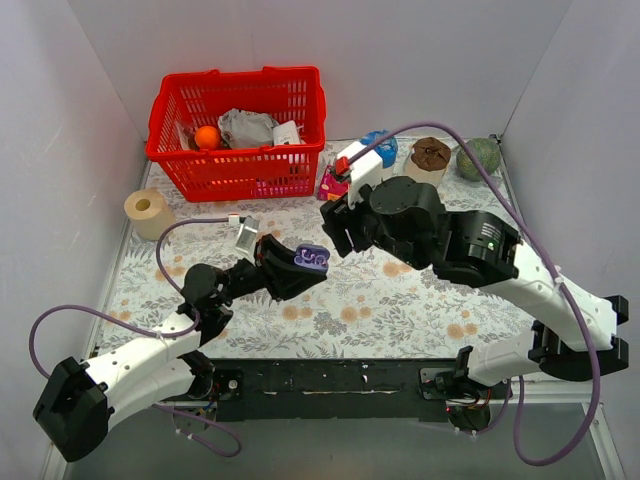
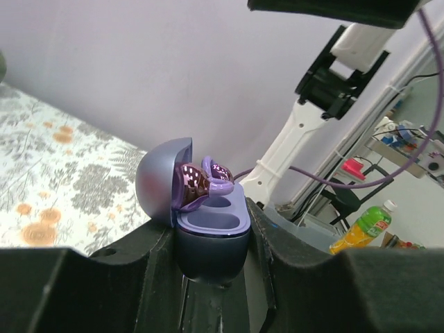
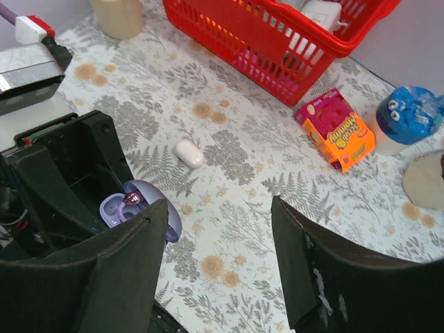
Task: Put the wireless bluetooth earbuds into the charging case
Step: Adjust the earbud with the charging case.
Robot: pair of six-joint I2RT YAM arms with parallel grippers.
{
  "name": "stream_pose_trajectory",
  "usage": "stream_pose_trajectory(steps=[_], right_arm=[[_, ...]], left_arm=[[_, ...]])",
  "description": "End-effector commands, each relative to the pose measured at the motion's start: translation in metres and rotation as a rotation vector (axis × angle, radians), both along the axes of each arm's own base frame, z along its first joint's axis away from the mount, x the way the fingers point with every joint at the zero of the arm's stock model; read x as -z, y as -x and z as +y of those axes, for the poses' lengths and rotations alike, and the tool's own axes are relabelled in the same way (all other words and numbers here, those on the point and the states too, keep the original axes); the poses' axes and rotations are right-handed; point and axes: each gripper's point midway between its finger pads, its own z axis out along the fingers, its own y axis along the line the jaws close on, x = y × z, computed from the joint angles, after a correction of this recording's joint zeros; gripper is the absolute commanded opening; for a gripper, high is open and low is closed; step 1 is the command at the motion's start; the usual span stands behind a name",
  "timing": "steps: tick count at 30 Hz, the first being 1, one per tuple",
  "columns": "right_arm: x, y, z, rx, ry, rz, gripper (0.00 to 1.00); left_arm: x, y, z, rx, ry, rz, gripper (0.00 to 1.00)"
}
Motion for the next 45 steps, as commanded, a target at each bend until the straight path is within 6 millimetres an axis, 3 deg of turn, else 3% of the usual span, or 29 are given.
stream_pose_trajectory(steps=[1, 4, 5, 6, 7, 8, 9, 11, 13, 15, 17, 20, 29, 45], right_arm=[[0.02, -0.014, -0.017, 0.129, 0.139, 0.015, 0.68], [0.035, -0.022, -0.024, 0.179, 0.217, -0.004, 0.68], [0.028, -0.027, -0.032, 0.267, 0.138, -0.01, 0.56], [0.019, -0.027, -0.027, 0.28, 0.045, -0.003, 0.48], [0.028, -0.024, -0.02, 0.225, 0.04, -0.002, 0.44], [0.015, -0.003, -0.015, 0.07, -0.023, 0.007, 0.4], [0.0, -0.001, -0.009, -0.001, -0.066, -0.063, 0.38], [-0.003, 0.009, -0.014, -0.053, -0.103, -0.067, 0.34], [0.004, 0.015, -0.015, -0.097, -0.035, -0.055, 0.39], [0.008, 0.023, -0.005, -0.163, 0.009, -0.022, 0.48], [0.025, 0.034, 0.004, -0.235, 0.065, 0.03, 0.54], [0.038, 0.044, 0.01, -0.299, 0.093, 0.064, 0.56], [0.058, 0.06, 0.023, -0.388, 0.116, 0.128, 0.47], [0.086, 0.056, 0.042, -0.387, 0.156, 0.155, 0.44]], left_arm=[[0.031, -0.016, 0.0, -0.077, -0.091, 0.09, 0.0], [0.046, -0.021, 0.002, -0.107, -0.136, 0.146, 0.0], [0.051, -0.022, 0.002, -0.113, -0.149, 0.157, 0.0], [0.051, -0.021, 0.004, -0.117, -0.148, 0.158, 0.0], [0.054, -0.02, 0.005, -0.116, -0.154, 0.168, 0.0], [0.057, -0.019, 0.006, -0.118, -0.155, 0.176, 0.0], [0.058, -0.019, 0.006, -0.118, -0.152, 0.185, 0.0], [0.059, -0.018, 0.007, -0.121, -0.153, 0.194, 0.0], [0.061, -0.018, 0.006, -0.111, -0.159, 0.212, 0.0], [0.06, -0.017, 0.004, -0.096, -0.164, 0.224, 0.0], [0.066, -0.016, -0.001, -0.064, -0.19, 0.246, 0.0], [0.065, -0.012, -0.006, -0.019, -0.193, 0.247, 0.0], [0.05, -0.004, -0.004, 0.01, -0.145, 0.153, 0.0], [0.043, 0.002, -0.002, 0.022, -0.137, 0.121, 0.0]])
